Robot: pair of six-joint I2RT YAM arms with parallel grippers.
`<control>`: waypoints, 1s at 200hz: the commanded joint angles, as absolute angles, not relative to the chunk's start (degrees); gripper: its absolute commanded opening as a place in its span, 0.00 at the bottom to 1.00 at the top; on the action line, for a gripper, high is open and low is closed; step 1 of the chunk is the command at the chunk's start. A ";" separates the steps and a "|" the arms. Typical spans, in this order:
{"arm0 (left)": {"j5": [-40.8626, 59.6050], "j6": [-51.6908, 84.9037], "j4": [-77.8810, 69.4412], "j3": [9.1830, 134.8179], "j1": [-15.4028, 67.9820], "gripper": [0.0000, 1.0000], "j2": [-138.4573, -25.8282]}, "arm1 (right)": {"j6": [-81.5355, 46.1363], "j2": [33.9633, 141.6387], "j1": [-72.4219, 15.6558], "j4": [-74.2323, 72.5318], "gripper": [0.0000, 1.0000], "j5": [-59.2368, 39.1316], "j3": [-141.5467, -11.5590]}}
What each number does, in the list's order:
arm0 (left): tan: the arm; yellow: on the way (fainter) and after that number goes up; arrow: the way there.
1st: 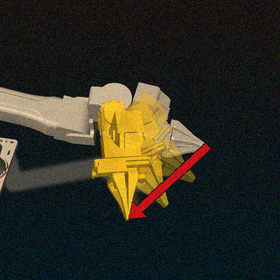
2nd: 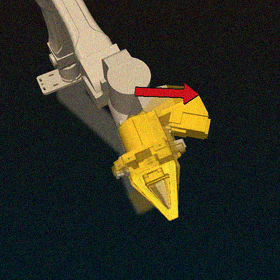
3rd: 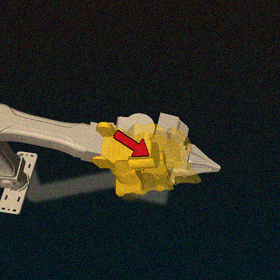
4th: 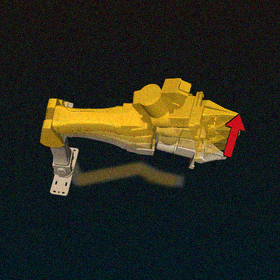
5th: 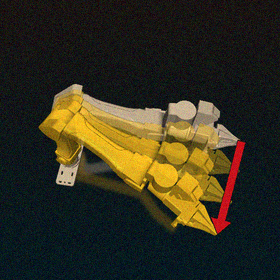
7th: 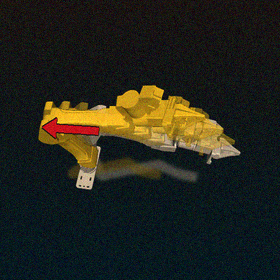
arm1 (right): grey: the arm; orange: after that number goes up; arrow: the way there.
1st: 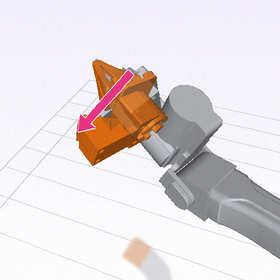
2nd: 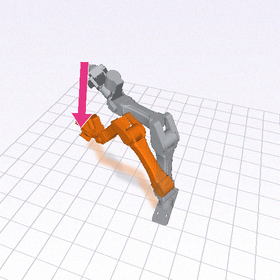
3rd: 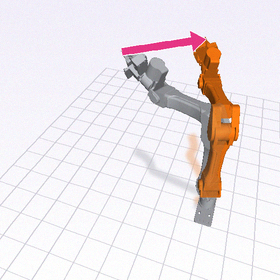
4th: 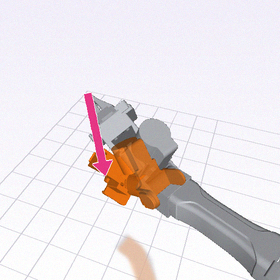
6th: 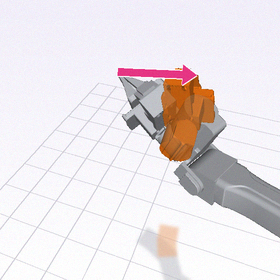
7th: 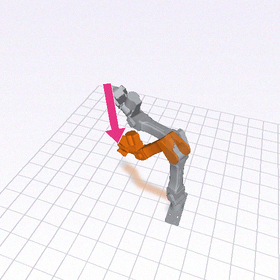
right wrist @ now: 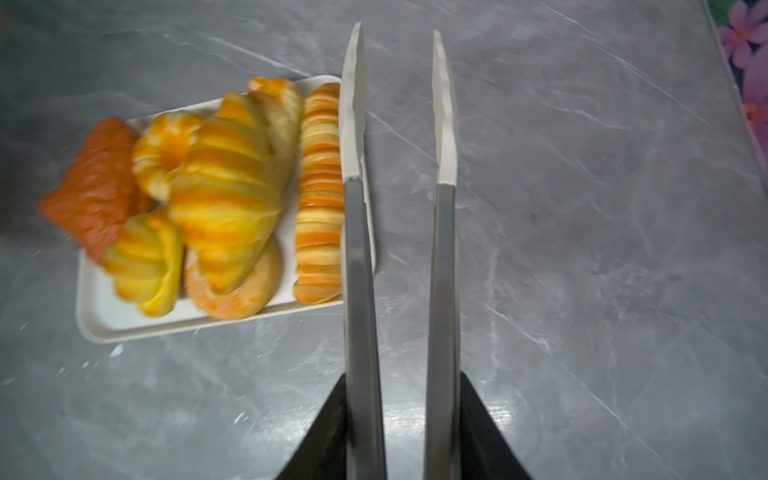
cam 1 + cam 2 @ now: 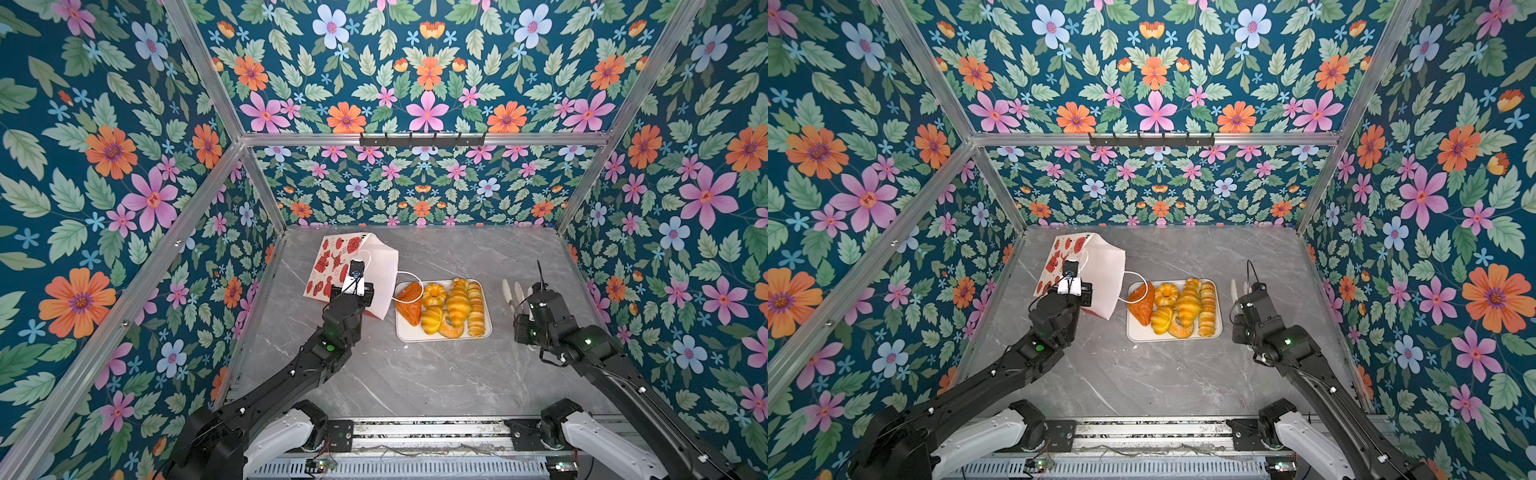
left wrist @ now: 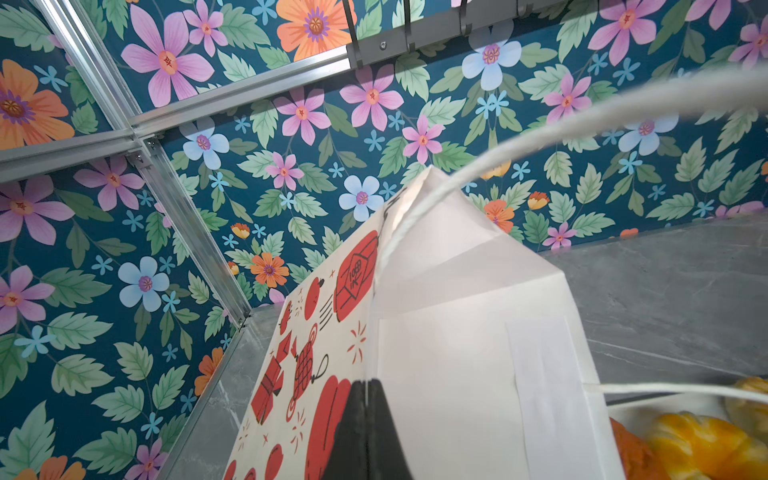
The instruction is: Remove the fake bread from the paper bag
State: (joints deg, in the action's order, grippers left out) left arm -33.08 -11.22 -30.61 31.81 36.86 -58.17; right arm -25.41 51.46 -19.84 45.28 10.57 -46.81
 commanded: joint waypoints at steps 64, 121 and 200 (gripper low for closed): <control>-32.01 -2.46 -15.97 40.08 36.83 0.00 -55.10 | -24.25 81.96 -7.71 28.93 0.36 18.07 -50.40; -28.57 3.69 -8.42 43.68 36.83 0.00 -52.56 | -24.29 98.83 -0.53 32.54 0.37 15.91 -60.38; -17.57 17.29 -1.66 49.10 36.83 0.00 -52.82 | -24.86 92.72 0.34 30.63 0.96 14.44 -55.68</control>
